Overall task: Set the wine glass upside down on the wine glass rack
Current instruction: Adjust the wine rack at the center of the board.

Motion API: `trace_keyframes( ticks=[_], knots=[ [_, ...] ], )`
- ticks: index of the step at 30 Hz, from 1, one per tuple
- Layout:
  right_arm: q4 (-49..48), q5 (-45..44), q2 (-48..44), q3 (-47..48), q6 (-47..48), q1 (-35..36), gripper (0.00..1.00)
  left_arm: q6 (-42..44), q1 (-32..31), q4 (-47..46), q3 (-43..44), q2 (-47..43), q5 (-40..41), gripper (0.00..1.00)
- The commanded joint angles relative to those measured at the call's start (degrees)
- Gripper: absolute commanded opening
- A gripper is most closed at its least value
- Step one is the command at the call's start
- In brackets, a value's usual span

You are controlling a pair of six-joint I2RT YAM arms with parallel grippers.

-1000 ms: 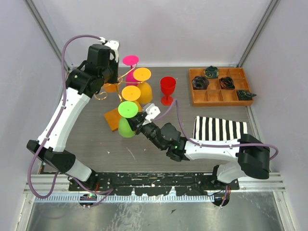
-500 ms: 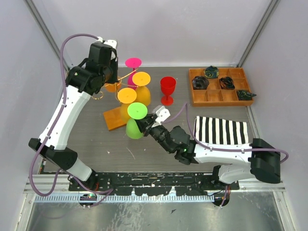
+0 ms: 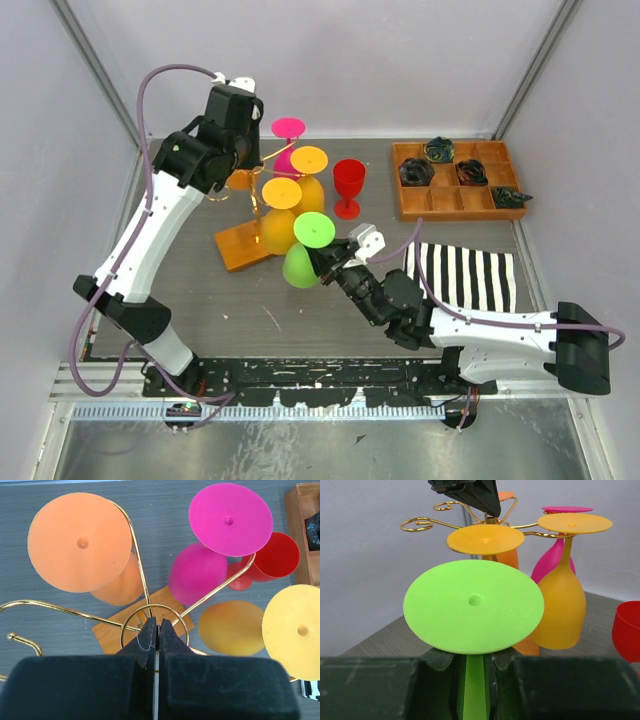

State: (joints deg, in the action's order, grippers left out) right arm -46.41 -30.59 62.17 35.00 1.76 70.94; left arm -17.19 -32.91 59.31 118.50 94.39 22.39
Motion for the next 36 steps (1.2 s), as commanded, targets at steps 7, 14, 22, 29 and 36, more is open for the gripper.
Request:
trace_keyframes(
  ticks=[7,14,22,29,36],
  knots=[
    [-1.0,-2.3,-2.1,-0.2,0.7,0.4,0.01,-3.6,-0.8,-5.7,3.9,-1.6,1.7,0.00],
    [-0.5,-2.4,-2.0,0.0,0.5,0.4,0.01,-4.0,-0.9,-5.7,4.2,-2.2,1.2,0.00],
    [-0.4,-2.6,-1.9,0.1,0.4,0.4,0.01,-4.9,-0.8,-7.2,3.4,-3.8,0.5,0.00],
    [0.3,-3.3,-3.3,-0.5,0.0,0.4,0.01,-5.8,-1.3,-8.2,3.4,-2.7,-0.1,0.00],
    [1.2,-4.0,-5.0,-1.0,0.4,0.5,0.01,-5.9,-2.6,-8.4,6.2,-0.9,0.8,0.00]
  ],
)
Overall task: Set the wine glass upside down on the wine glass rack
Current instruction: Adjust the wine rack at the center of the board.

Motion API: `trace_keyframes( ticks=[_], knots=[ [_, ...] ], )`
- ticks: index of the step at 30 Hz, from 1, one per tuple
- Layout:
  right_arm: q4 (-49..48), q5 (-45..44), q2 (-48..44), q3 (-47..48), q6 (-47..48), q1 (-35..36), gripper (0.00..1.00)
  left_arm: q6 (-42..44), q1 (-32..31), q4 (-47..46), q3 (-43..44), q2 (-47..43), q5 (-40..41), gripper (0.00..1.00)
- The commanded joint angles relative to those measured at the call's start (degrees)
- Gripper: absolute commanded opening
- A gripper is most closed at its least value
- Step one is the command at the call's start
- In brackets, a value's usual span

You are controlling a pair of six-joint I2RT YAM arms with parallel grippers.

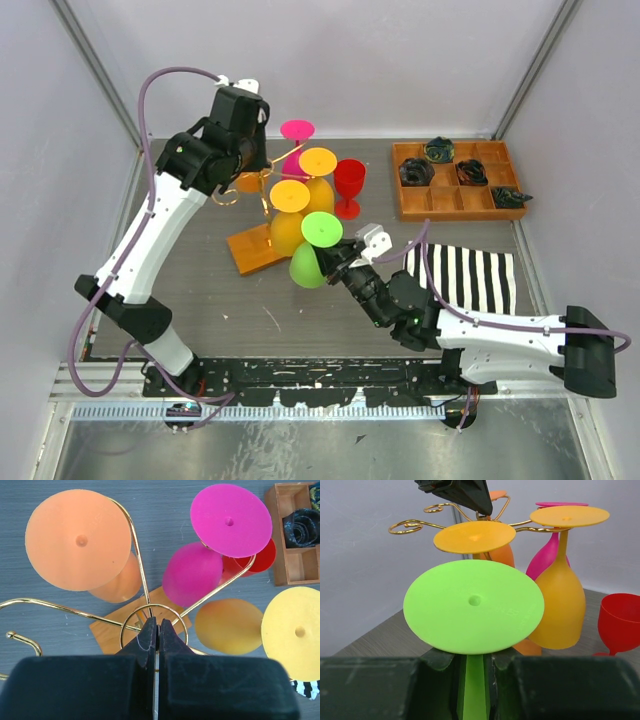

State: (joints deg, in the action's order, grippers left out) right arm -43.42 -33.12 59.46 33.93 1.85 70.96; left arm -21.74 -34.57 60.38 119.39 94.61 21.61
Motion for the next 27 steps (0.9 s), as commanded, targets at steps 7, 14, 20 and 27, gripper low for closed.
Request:
trace_keyframes(
  ticks=[7,14,20,27],
  knots=[
    [-1.5,-1.9,-3.6,-0.8,0.5,0.4,0.01,-1.4,-1.7,-9.4,7.2,0.9,2.1,0.00],
    [-1.1,-2.6,-5.0,-1.4,0.6,0.4,0.01,-1.5,-2.5,-8.9,9.6,3.5,2.6,0.00],
    [-0.8,-3.2,-5.8,-1.7,0.9,0.4,0.01,-1.6,-2.7,-10.5,8.1,3.3,2.9,0.00],
    [-0.6,-3.3,-6.2,-1.9,0.9,0.4,0.01,-0.8,-2.9,-11.9,5.5,2.6,1.7,0.00]
  ],
)
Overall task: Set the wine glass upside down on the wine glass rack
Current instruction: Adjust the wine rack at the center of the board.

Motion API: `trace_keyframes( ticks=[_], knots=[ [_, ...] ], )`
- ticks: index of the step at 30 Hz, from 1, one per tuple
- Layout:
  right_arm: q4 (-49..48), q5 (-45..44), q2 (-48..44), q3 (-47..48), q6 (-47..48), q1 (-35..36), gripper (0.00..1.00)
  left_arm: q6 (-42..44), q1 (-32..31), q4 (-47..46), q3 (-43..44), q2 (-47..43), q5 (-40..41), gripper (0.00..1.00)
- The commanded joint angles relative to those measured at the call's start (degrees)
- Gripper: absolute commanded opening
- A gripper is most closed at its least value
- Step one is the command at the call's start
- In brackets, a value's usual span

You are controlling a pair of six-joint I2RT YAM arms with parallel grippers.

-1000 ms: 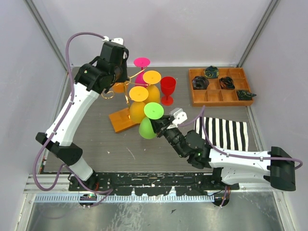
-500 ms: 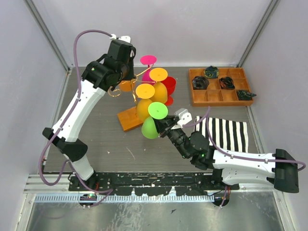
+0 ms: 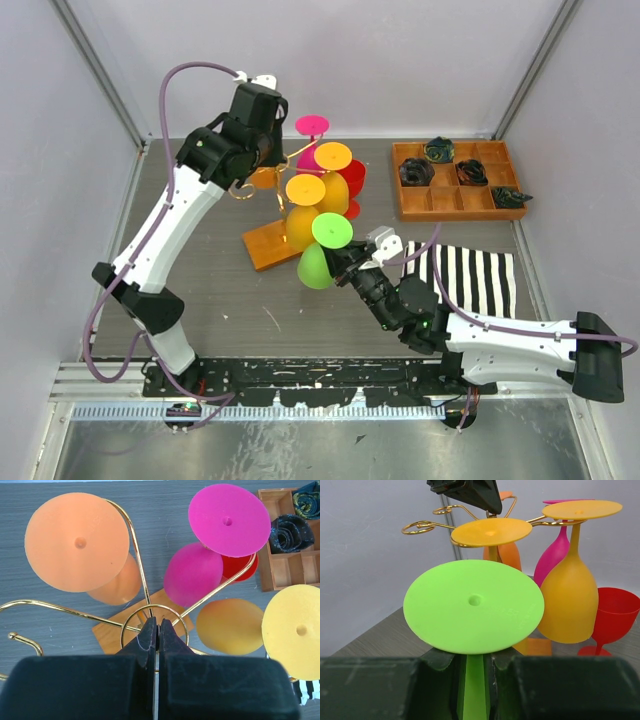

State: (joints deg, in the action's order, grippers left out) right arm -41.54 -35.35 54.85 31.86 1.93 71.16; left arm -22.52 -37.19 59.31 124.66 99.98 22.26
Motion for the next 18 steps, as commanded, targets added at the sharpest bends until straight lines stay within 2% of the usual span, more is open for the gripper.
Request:
trace_keyframes(
  ticks=[1,12,18],
  knots=[
    [-2.5,-1.1,-1.6,0.2,0.8,0.2,0.01,-0.1,-0.3,-11.2,-0.4,-3.0,1.0,0.00],
    [-2.1,-1.5,-2.4,-0.3,0.6,0.3,0.01,0.1,-0.3,-13.3,-5.6,-5.6,-0.8,0.00],
    [-2.0,-1.9,-2.8,-0.7,0.5,0.2,0.01,0.3,-0.2,-14.8,-10.3,-9.7,-1.2,0.08]
  ],
)
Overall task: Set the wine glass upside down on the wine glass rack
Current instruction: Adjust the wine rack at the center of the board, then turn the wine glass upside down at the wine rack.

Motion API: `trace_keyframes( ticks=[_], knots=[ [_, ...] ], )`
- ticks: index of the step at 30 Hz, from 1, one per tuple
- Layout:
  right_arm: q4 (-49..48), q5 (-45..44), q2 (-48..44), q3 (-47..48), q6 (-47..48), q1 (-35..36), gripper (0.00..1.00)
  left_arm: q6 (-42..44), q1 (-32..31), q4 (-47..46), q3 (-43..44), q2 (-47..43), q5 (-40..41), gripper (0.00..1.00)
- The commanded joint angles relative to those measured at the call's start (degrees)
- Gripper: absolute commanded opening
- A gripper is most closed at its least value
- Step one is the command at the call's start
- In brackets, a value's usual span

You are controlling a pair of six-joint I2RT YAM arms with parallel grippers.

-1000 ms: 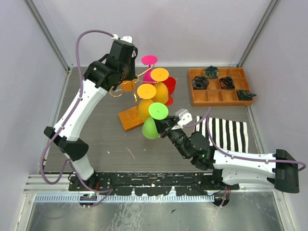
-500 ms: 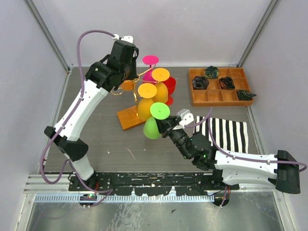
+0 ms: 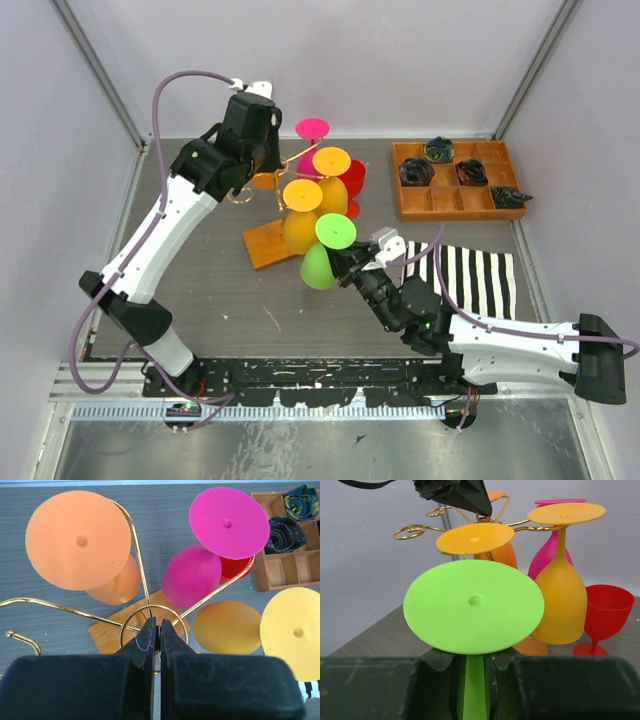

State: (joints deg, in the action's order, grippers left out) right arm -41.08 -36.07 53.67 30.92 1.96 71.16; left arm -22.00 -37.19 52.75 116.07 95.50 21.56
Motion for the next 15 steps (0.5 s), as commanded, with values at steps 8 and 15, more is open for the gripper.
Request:
trace_keyframes(
  ticks=[8,15],
  knots=[
    [-3.0,-1.2,-0.9,0.4,0.4,0.2,0.01,-0.1,-0.3,-9.2,-4.5,-7.4,-2.6,0.25],
    [0.8,-0.6,-1.8,1.0,0.1,0.2,0.01,1.2,-0.2,-9.8,-5.0,-8.6,-3.4,0.32]
  ],
)
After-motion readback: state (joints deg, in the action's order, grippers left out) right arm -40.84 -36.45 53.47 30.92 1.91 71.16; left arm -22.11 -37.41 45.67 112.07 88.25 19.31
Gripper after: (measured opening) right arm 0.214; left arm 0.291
